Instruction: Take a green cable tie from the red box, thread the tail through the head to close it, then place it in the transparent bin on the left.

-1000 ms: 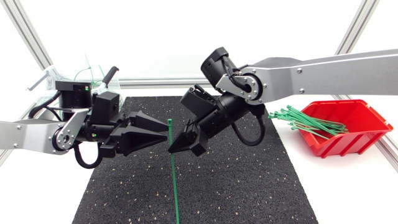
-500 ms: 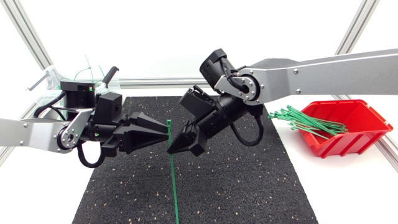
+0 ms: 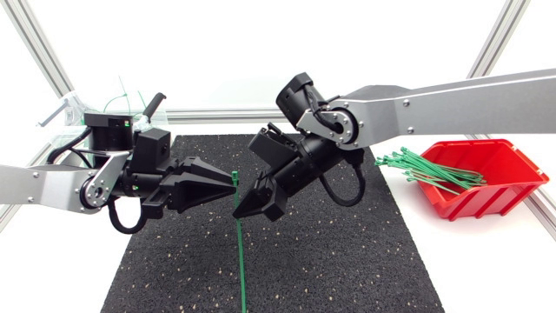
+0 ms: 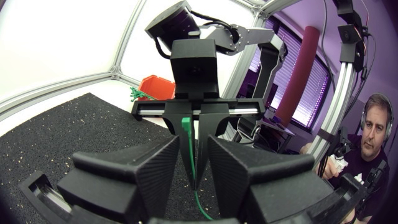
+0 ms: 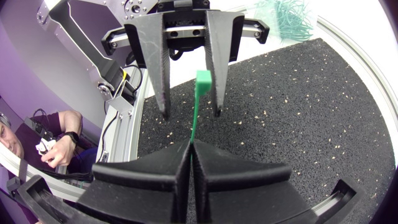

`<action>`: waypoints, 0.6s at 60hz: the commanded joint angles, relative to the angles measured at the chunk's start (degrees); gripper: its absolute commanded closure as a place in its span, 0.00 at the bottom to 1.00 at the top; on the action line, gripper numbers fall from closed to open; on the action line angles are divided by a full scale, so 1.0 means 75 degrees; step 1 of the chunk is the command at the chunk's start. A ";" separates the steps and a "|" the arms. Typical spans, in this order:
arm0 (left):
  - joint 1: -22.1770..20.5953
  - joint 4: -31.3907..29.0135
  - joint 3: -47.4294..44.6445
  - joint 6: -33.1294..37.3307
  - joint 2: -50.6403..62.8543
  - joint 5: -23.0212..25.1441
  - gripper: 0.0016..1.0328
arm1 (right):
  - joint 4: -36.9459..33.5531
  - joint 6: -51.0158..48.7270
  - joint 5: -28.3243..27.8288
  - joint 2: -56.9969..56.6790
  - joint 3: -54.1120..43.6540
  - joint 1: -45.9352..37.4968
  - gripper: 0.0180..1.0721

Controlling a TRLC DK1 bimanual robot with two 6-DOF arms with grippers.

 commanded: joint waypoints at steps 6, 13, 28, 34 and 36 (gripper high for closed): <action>-0.0056 0.0095 0.0227 -0.0085 0.0232 0.0134 0.70 | -0.0032 -0.0124 -0.0094 0.0123 0.0143 0.0054 0.95; -0.0056 0.0095 0.0250 -0.0085 0.0278 0.0134 0.74 | -0.0021 -0.0112 -0.0117 0.0087 0.0131 0.0043 0.95; -0.0044 0.0107 0.0285 -0.0108 0.0314 0.0134 0.78 | 0.0015 -0.0101 -0.0117 0.0076 0.0119 0.0019 0.95; -0.0044 0.0119 0.0285 -0.0108 0.0314 0.0134 0.85 | 0.0026 -0.0101 -0.0117 0.0076 0.0108 -0.0004 0.95; -0.0044 0.0119 0.0285 -0.0108 0.0302 0.0134 0.85 | 0.0026 -0.0089 -0.0117 0.0076 0.0108 -0.0004 0.95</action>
